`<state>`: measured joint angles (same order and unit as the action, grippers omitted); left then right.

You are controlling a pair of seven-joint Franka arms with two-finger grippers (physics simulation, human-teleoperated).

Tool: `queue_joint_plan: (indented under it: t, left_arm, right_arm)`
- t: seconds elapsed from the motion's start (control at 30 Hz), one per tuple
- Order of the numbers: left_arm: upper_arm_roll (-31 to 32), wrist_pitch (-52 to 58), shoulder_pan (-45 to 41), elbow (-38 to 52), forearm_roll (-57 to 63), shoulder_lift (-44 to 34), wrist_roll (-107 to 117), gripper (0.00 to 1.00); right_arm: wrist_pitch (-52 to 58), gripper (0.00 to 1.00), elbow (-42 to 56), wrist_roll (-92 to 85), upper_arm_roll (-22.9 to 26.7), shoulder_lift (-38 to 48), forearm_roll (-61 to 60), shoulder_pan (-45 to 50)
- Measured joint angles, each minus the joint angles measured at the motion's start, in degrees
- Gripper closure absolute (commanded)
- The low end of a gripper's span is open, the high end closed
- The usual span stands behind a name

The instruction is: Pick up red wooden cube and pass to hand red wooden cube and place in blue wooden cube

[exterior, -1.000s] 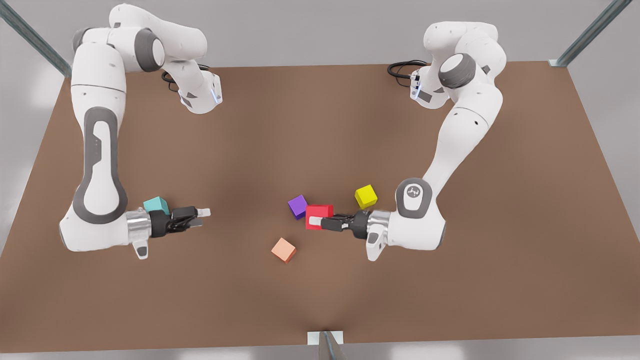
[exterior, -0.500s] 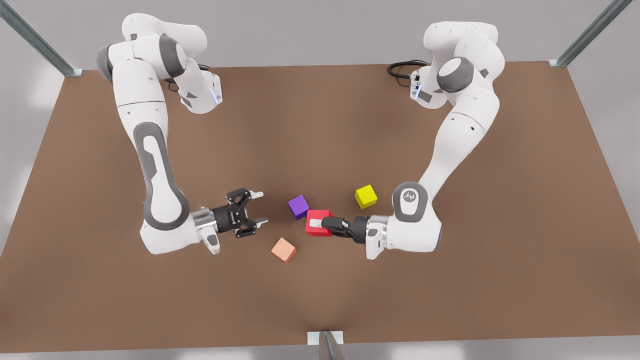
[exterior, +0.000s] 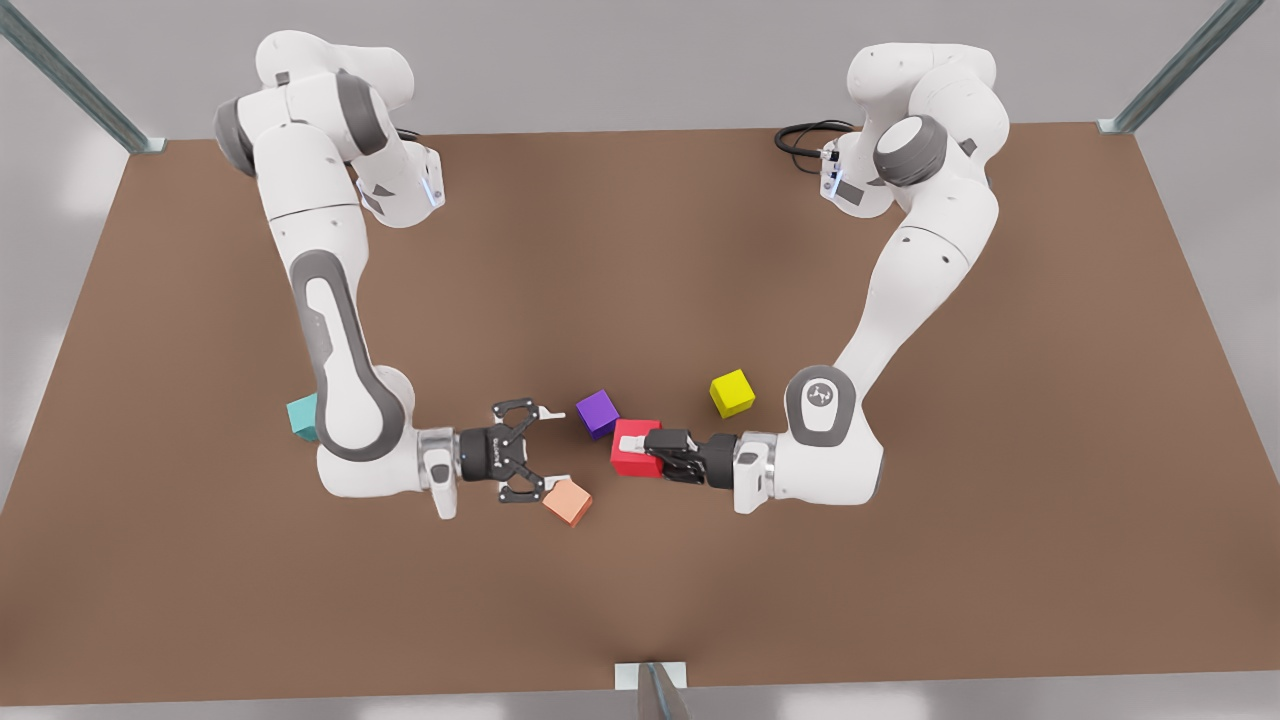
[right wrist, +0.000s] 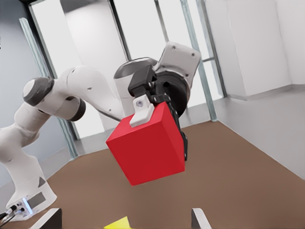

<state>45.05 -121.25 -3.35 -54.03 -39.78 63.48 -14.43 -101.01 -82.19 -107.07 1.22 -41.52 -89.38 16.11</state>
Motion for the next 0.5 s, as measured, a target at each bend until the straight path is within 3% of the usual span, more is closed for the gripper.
queue_joint_plan:
  t: [0.5]
  left_arm:
    - [-0.02,-1.73,-0.16,-0.13,-0.29,0.01,-2.71,0.67]
  right_arm:
    - [-4.48,0.00,1.98,-10.09,-3.50,-1.07,-4.62,0.37]
